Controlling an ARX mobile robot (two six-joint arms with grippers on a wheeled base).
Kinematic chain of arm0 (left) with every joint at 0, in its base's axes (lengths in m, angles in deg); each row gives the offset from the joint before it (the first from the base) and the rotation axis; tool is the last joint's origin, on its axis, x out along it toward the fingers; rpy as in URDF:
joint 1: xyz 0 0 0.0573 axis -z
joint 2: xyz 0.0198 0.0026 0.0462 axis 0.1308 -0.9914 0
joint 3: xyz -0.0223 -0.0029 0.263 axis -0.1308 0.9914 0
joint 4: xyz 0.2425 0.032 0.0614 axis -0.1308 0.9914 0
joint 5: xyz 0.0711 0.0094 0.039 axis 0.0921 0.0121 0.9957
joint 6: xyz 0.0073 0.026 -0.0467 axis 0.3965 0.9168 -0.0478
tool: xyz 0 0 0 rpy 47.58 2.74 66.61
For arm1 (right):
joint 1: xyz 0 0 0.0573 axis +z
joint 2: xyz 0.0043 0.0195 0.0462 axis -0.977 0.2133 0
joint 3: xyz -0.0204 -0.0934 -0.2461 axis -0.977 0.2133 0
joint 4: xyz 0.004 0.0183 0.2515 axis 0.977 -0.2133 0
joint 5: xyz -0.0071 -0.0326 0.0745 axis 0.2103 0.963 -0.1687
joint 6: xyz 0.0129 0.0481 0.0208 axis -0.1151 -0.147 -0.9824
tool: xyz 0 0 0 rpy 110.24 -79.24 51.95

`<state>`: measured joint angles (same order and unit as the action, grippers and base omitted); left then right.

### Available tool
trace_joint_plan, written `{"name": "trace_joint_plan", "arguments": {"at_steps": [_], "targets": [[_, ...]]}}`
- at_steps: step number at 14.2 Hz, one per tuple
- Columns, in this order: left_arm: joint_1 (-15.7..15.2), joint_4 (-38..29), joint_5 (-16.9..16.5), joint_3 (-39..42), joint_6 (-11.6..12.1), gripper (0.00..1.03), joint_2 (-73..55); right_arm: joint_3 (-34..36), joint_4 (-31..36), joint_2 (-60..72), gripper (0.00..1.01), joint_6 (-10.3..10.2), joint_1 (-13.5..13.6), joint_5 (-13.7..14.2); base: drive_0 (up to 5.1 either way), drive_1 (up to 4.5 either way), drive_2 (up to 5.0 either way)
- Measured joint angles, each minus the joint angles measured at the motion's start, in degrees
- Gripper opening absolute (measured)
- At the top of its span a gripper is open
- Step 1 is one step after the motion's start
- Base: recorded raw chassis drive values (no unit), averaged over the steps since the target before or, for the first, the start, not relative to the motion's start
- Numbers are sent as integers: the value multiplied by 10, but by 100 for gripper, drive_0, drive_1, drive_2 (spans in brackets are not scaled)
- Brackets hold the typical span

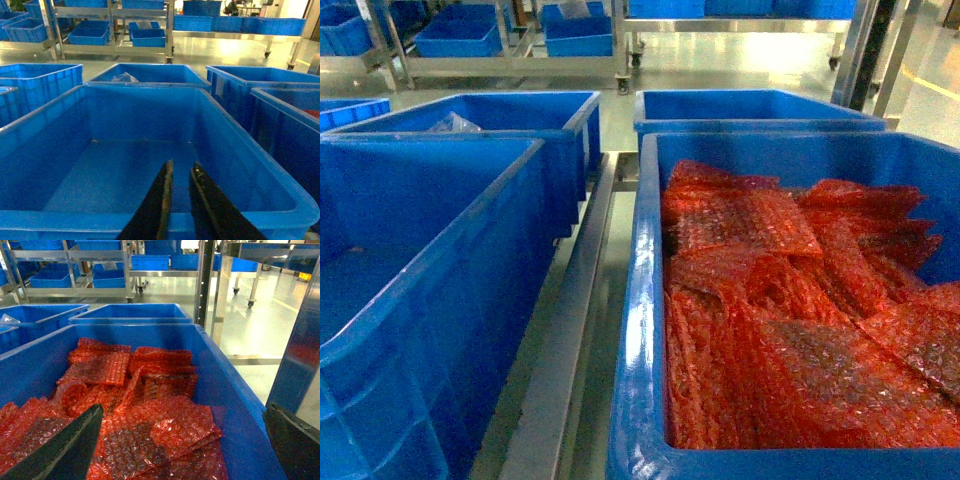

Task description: Pick blue part to blue bin on bottom shelf

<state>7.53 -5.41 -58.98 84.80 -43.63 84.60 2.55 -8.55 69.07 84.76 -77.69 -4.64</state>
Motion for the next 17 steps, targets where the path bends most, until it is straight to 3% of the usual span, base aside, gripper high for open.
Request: {"name": "trace_joint_plan", "arguments": {"at_steps": [7, 17], "targets": [[0, 0, 0, 0, 0, 98, 0, 0, 0, 0, 98, 0, 0, 0, 0, 0, 0], [0, 0, 0, 0, 0, 98, 0, 0, 0, 0, 98, 0, 0, 0, 0, 0, 0]]}}
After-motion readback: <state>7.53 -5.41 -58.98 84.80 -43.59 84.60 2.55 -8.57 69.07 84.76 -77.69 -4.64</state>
